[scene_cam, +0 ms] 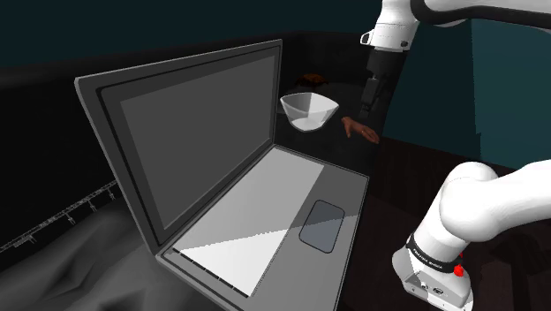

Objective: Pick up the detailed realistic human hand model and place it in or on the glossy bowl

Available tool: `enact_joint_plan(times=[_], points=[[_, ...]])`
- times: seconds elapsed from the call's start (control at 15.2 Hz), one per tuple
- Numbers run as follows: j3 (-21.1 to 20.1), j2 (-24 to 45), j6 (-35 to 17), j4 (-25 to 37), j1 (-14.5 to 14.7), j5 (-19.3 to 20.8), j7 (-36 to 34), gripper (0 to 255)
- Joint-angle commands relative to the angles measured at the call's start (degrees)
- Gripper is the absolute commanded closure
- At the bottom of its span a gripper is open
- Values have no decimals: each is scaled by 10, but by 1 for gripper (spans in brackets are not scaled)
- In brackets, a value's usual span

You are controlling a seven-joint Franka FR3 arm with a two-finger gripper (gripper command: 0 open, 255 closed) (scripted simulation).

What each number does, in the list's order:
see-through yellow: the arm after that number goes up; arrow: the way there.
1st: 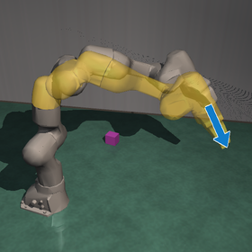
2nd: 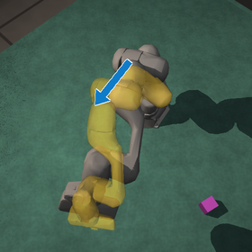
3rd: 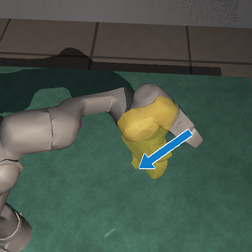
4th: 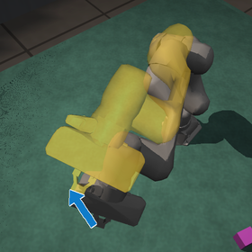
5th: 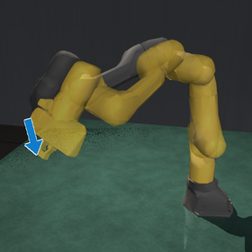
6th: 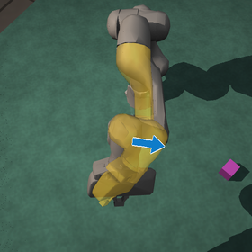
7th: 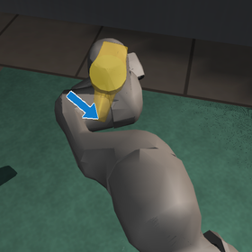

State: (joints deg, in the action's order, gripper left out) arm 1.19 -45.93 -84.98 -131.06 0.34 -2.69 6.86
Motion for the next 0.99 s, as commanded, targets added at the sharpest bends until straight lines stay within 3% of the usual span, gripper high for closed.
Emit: enact_joint_plan(times=[0.0, 0.92], points=[[0, 0, 0, 0, 0, 0, 0, 0], [42, 185, -184, 3, -91, 89, -66, 0]])
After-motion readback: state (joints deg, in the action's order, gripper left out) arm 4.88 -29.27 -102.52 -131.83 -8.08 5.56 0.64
